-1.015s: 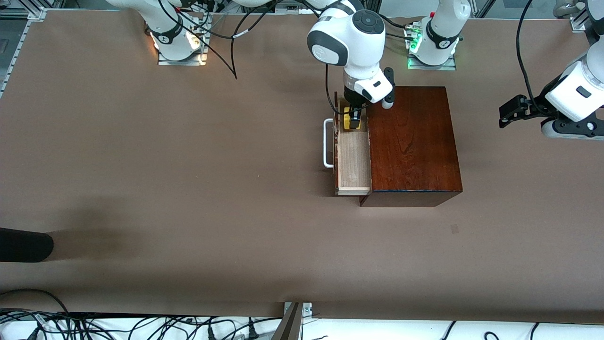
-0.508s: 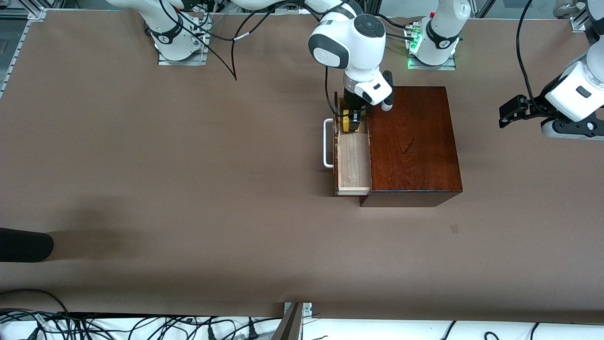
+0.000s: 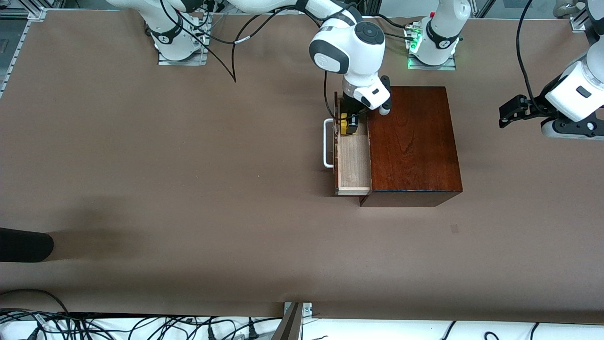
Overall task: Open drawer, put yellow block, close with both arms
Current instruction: 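Lower the cube into the drawer and open the right gripper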
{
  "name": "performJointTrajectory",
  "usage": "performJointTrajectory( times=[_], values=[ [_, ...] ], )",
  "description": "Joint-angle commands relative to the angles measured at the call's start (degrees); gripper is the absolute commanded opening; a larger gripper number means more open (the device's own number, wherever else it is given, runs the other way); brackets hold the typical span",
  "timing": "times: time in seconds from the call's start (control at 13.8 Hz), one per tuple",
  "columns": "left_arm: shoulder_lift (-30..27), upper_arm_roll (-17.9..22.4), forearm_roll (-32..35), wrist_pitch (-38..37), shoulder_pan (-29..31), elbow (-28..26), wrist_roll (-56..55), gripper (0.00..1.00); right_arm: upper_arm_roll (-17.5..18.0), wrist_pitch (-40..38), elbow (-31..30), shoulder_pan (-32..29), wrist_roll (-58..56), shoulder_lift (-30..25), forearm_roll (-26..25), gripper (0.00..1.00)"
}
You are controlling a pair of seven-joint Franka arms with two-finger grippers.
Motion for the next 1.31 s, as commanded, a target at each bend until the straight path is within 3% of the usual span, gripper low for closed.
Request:
performJointTrajectory(
  times=[0.0, 0.07, 0.15, 0.58, 1.02, 1.23],
  values=[
    [-0.7, 0.0, 0.9, -0.7, -0.1, 0.1, 1.1, 1.0, -0.5, -0.2, 1.8, 0.5, -0.7, 0.8, -0.9, 0.19],
    [-0.7, 0.0, 1.0, -0.7, -0.1, 0.1, 1.1, 1.0, -0.7, -0.1, 1.9, 0.5, -0.8, 0.8, -0.9, 0.77],
    [-0.7, 0.0, 1.0, -0.7, -0.1, 0.1, 1.1, 1.0, -0.7, -0.1, 2.0, 0.4, -0.7, 0.8, -0.8, 1.0],
    [-0.6, -1.2, 0.3, -2.4, -0.6, 0.6, 1.1, 1.0, -0.3, -0.8, 2.2, -2.9, -0.1, -3.1, 2.5, 1.0],
    [0.1, -3.4, -2.2, -4.5, -1.9, 1.8, 1.2, 1.0, -0.3, -5.8, 2.0, -12.2, -0.1, -15.0, 7.1, 1.0],
    [0.2, -9.6, -3.1, -4.7, -2.6, 1.8, 2.6, 1.0, -1.1, -9.8, 2.0, -19.2, -0.2, -20.1, 10.2, 1.0]
  ],
)
